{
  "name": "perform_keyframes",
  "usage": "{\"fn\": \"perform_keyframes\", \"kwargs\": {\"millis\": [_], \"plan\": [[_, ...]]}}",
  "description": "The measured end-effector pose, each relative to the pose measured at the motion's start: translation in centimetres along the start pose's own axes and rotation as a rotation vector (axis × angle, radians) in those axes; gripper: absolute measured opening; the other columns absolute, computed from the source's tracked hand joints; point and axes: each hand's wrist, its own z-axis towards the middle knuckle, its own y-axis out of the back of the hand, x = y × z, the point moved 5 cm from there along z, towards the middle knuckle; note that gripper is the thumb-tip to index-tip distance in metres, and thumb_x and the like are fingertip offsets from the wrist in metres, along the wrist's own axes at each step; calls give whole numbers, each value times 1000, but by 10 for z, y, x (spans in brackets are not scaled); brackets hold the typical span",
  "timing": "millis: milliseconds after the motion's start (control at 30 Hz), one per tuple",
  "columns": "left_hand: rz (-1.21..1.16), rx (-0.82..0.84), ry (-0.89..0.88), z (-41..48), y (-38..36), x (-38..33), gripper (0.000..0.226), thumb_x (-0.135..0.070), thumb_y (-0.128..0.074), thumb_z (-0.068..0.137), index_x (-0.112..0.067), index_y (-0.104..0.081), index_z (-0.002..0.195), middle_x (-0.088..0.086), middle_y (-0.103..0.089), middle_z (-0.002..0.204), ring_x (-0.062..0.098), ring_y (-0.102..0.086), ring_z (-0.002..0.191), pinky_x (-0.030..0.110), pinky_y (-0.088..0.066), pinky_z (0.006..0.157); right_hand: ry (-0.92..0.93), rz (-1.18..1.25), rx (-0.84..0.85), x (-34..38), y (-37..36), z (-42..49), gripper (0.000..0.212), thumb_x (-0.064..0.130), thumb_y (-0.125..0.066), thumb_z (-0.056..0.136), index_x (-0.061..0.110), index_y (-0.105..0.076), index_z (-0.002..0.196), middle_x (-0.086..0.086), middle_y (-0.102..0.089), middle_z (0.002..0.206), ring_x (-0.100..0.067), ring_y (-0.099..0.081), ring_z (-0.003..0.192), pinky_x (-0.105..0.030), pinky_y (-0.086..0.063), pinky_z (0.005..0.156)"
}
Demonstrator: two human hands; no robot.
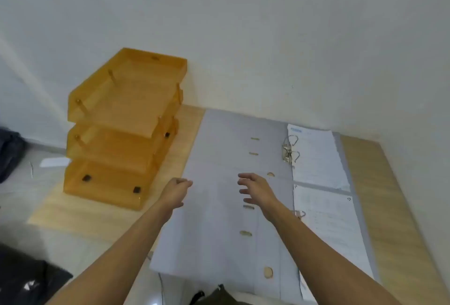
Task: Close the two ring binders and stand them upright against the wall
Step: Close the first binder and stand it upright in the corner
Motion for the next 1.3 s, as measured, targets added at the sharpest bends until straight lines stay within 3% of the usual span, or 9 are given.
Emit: {"fn": "perform_keyframes", "kwargs": {"millis": [167, 433, 600, 700, 867, 1000, 1067, 1200, 1300], "plan": [[100, -86, 171, 8, 19, 63, 64, -26, -58, 98, -4, -34, 152, 16, -39, 156, 36, -43, 139, 47, -41, 112, -109, -81, 45, -28, -41, -6, 35, 25, -55, 99, 21, -63, 133, 2, -65, 116, -22, -65, 114, -37, -56, 95], [34, -70, 148, 14, 26, 77, 63, -26, -61, 97, -5, -39, 152, 14, -47, 154, 33, -49, 136, 41, -42, 107, -129, -133, 90, -37, -66, -9, 27, 30, -55, 99, 28, -63, 125, 3, -62, 117, -17, -61, 105, -35, -55, 93], [-108, 88, 137, 15, 40, 57, 49, -47, -67, 90, -12, -70, 124, 6, -75, 120, 22, -72, 99, 31, -56, 70, -102, -55, 103, -23, -69, -12, 31, 34, -56, 100, 28, -65, 130, 8, -60, 127, -18, -59, 119, -35, -54, 94], [-161, 297, 54, 7, 33, 23, 55, -64, -63, 86, -24, -71, 123, -4, -80, 113, 20, -73, 108, 33, -55, 81, -28, -6, 77, -1, -65, -15, 38, 38, -54, 101, 27, -64, 136, 10, -58, 133, -20, -54, 129, -40, -51, 104], [-337, 548, -107, -17, -25, -45, 62, -69, -42, 95, -31, -61, 140, -2, -68, 137, 19, -65, 126, 42, -47, 107, 77, 90, 8, 39, -40, -22, 44, 43, -45, 104, 28, -58, 143, 13, -52, 140, -20, -47, 138, -42, -46, 111], [-368, 638, -158, -42, -75, -81, 61, -74, -30, 94, -41, -76, 118, -6, -71, 132, 15, -68, 122, 33, -57, 94, 119, 186, -28, 58, -13, -35, 45, 45, -43, 105, 29, -58, 144, 10, -48, 155, -22, -48, 141, -47, -45, 114], [-369, 641, -185, -51, -98, -95, 68, -76, -29, 91, -37, -76, 120, -6, -71, 132, 15, -65, 126, 35, -54, 101, 138, 214, -31, 64, 1, -43, 46, 47, -44, 104, 30, -58, 144, 10, -50, 155, -22, -48, 141, -49, -45, 115], [-308, 599, -248, -64, -148, -116, 76, -77, -26, 91, -31, -58, 142, -4, -56, 150, 15, -47, 142, 46, -34, 120, 169, 278, -38, 67, 40, -60, 45, 49, -47, 103, 32, -57, 143, 13, -55, 148, -17, -54, 135, -41, -52, 104], [-229, 587, -305, -74, -184, -117, 64, -75, -20, 94, -50, -47, 147, -16, -45, 157, 6, -36, 146, 44, -27, 123, 158, 286, -42, 65, 67, -73, 26, 50, -47, 102, 47, -62, 123, 24, -61, 129, -3, -61, 117, -27, -56, 85]]}}
